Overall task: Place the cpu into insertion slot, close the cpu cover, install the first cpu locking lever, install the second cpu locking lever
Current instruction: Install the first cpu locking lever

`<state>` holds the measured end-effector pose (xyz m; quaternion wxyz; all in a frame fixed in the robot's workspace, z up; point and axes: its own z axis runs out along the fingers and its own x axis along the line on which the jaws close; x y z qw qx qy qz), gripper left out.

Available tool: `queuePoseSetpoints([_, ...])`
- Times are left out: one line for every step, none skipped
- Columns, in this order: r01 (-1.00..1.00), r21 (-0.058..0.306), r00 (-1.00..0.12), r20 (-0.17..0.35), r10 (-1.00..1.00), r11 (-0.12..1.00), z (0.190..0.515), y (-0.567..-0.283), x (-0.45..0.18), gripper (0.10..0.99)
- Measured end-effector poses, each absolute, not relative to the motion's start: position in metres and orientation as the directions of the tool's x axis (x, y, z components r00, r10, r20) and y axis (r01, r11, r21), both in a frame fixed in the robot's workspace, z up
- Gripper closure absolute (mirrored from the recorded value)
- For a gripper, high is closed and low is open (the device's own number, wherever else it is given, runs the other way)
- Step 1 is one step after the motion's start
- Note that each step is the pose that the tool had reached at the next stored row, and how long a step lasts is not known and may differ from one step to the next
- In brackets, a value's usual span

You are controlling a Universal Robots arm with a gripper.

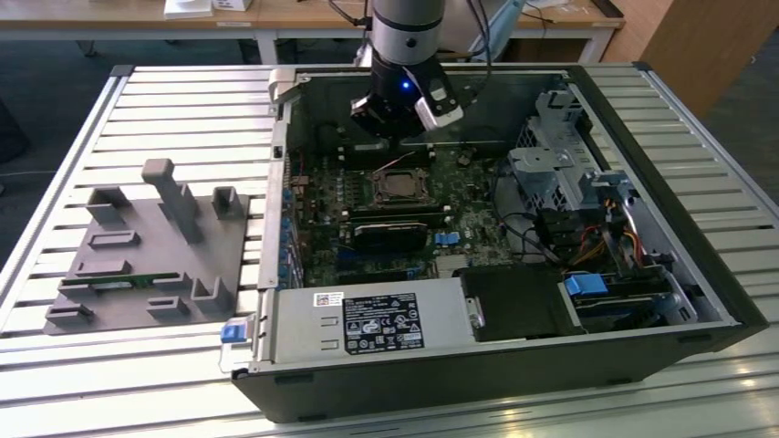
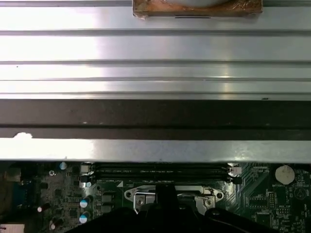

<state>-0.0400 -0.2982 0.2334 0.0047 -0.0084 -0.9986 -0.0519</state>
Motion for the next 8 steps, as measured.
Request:
queuePoseSetpoints([0.017, 0.104, -1.0, 0.01, 0.016, 0.994, 0.2327, -0.2981, -0.0391, 0.98])
queuePoseSetpoints([0.017, 0.107, -1.0, 0.01, 0.016, 0.994, 0.2324, -0.2982, -0.0381, 0.98])
queuePoseSetpoints([0.017, 0.111, -1.0, 0.011, 0.016, 0.994, 0.2321, -0.2982, -0.0375, 0.98])
queuePoseSetpoints([0.017, 0.115, -1.0, 0.01, 0.016, 0.993, 0.2317, -0.2981, -0.0369, 0.98])
queuePoseSetpoints([0.016, 0.117, -1.0, 0.01, 0.015, 0.993, 0.2311, -0.2981, -0.0365, 0.98])
queuePoseSetpoints([0.016, 0.117, -1.0, 0.01, 0.015, 0.993, 0.2305, -0.298, -0.0364, 0.98])
queuePoseSetpoints([0.015, 0.117, -1.0, 0.01, 0.014, 0.993, 0.2301, -0.298, -0.0364, 0.98])
queuePoseSetpoints([0.013, 0.117, -1.0, 0.01, 0.012, 0.993, 0.2296, -0.298, -0.0362, 0.98])
